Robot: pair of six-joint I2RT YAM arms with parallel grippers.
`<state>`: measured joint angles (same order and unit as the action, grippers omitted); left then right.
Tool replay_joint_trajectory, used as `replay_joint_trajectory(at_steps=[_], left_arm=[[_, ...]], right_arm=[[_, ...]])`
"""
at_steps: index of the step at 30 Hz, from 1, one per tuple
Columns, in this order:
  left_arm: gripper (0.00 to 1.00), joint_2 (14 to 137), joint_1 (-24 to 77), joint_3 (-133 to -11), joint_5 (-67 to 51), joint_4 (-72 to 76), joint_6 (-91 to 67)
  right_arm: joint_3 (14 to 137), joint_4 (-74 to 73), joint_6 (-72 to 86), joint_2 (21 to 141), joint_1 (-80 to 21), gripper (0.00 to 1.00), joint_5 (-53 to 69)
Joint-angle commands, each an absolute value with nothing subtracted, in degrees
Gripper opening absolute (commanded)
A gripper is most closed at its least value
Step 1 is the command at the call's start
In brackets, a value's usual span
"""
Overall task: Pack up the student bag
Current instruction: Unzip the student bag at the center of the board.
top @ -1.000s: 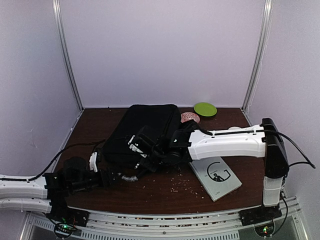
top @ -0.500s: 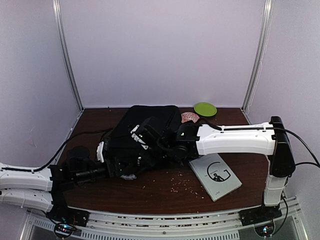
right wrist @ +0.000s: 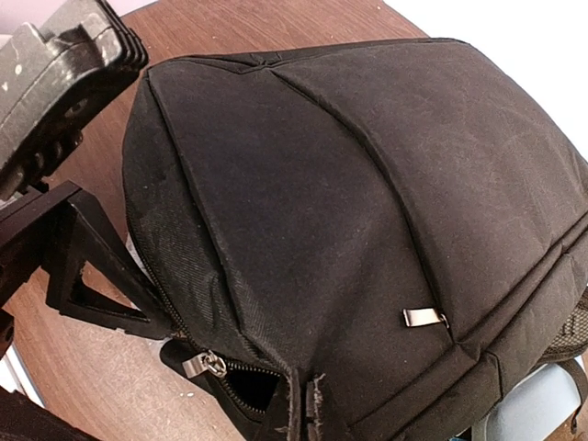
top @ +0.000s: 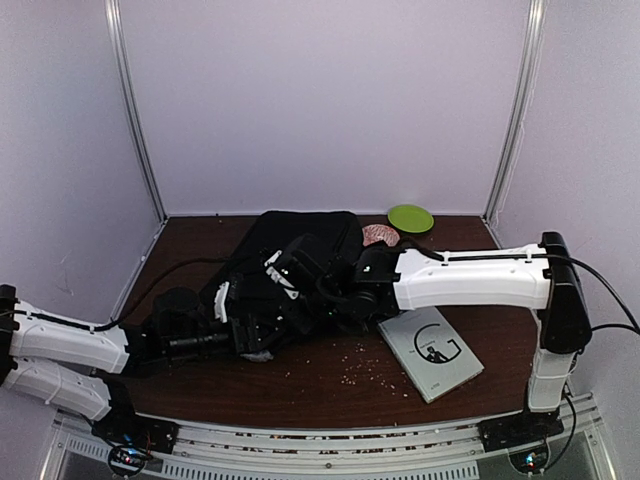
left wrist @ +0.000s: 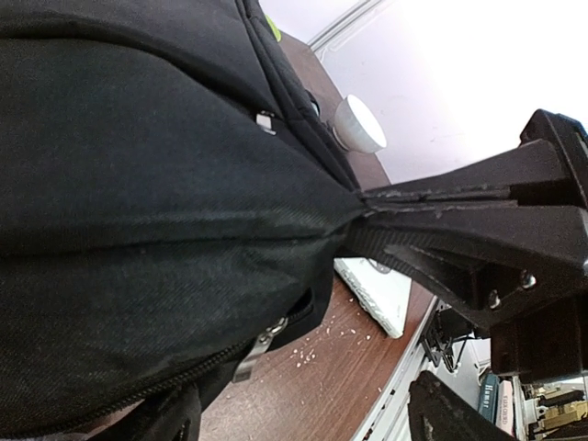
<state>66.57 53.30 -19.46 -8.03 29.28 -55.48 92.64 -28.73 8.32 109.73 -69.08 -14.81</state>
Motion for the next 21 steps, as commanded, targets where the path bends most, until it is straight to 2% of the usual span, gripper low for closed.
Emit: replay_joint_trajectory(at_steps=[1,21], left_arm=[[0.80,68.17,53.00,-20.06,-8.84,36.10,-55.63],[0.79,74.65,52.92,-19.20,-10.90,45.27,-56.89]], right_arm=[[92.31,-25.66,10.72,105.40,-68.90,0.00,-12.64],[90.53,-22.12,15.33,103.19,-68.19,0.00,-7.17]])
